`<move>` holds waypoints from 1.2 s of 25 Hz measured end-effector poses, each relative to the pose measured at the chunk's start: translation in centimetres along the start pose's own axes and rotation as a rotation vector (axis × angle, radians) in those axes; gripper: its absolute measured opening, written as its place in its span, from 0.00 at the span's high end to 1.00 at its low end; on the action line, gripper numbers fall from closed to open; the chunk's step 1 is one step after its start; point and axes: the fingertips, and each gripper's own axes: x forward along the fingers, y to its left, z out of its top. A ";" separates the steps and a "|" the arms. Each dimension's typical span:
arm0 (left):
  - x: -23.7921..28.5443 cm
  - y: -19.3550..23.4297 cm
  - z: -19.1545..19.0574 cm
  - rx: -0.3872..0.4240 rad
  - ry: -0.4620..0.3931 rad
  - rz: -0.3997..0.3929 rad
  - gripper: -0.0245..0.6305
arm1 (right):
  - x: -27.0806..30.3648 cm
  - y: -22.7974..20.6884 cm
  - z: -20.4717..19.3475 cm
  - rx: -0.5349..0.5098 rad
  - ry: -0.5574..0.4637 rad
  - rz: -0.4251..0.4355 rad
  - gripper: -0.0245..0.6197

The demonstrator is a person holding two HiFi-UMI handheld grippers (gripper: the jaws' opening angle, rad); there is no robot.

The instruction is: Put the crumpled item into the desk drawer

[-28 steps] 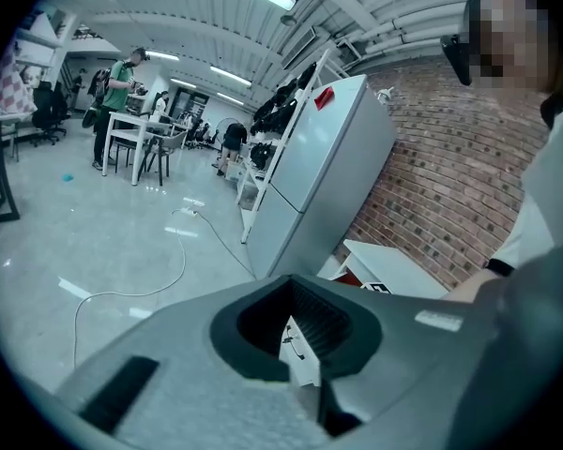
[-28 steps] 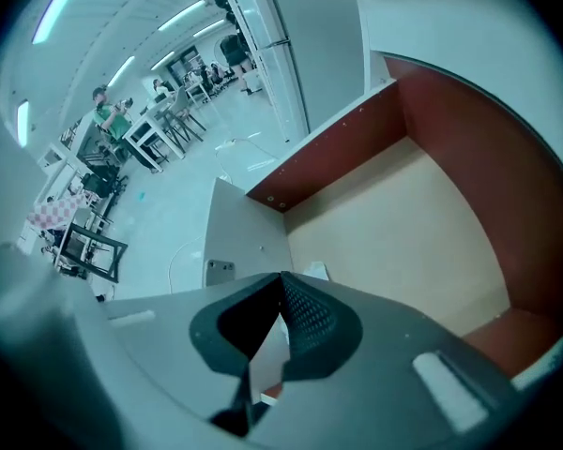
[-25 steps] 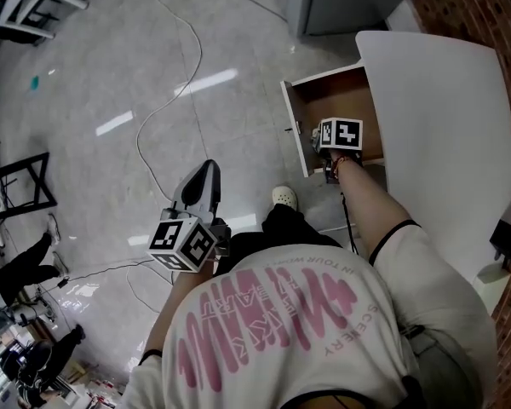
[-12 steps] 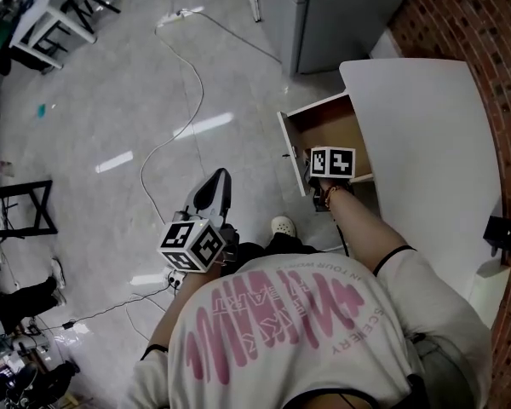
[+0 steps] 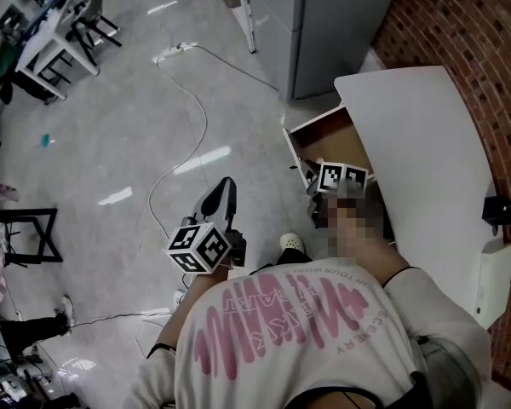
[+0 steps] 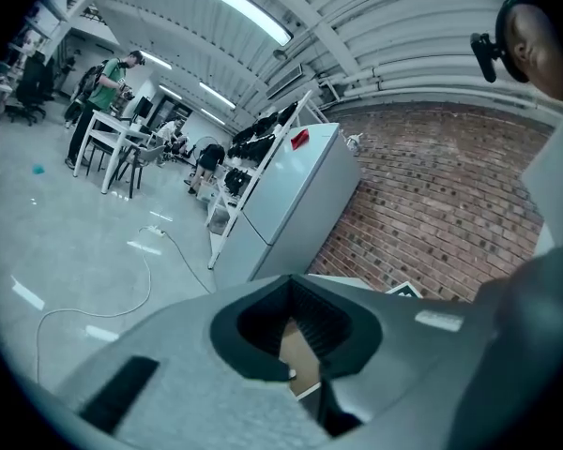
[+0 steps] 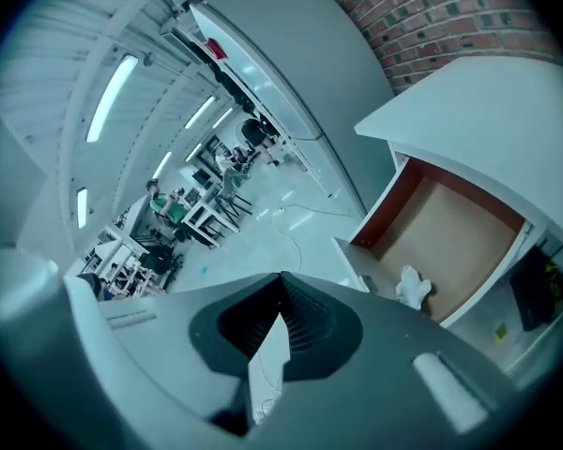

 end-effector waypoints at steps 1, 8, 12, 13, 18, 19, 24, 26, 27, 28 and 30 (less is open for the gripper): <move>-0.6 -0.1 0.4 0.007 -0.005 -0.007 0.96 | -0.6 1.3 -0.1 0.000 -0.014 0.020 0.95; -5.0 -0.3 1.8 0.032 -0.043 -0.049 0.96 | -4.8 9.6 -0.6 -0.075 -0.134 0.129 0.95; -7.3 -0.4 2.6 0.040 -0.070 -0.072 0.96 | -7.0 14.3 -1.0 -0.113 -0.192 0.208 0.95; -7.9 -0.5 2.8 0.041 -0.080 -0.079 0.96 | -7.6 15.5 -1.1 -0.120 -0.208 0.231 0.95; -11.0 -1.2 3.9 0.055 -0.147 -0.105 0.96 | -10.5 19.8 -1.5 -0.171 -0.286 0.289 0.95; -11.6 -1.2 3.8 0.061 -0.148 -0.102 0.96 | -11.1 20.4 -1.7 -0.192 -0.296 0.286 0.95; -14.1 -1.4 3.4 0.102 -0.134 -0.087 0.96 | -13.9 23.2 -2.7 -0.286 -0.355 0.250 0.95; -15.0 -1.7 3.2 0.108 -0.134 -0.095 0.96 | -14.8 23.9 -3.4 -0.316 -0.371 0.235 0.95; -15.4 -1.8 3.1 0.110 -0.135 -0.101 0.96 | -15.2 24.1 -3.8 -0.332 -0.378 0.225 0.95; -15.8 -2.0 2.9 0.112 -0.136 -0.107 0.96 | -15.5 24.2 -4.2 -0.349 -0.385 0.215 0.95; -16.6 -2.5 2.6 0.120 -0.136 -0.119 0.96 | -16.2 24.4 -4.9 -0.377 -0.399 0.197 0.95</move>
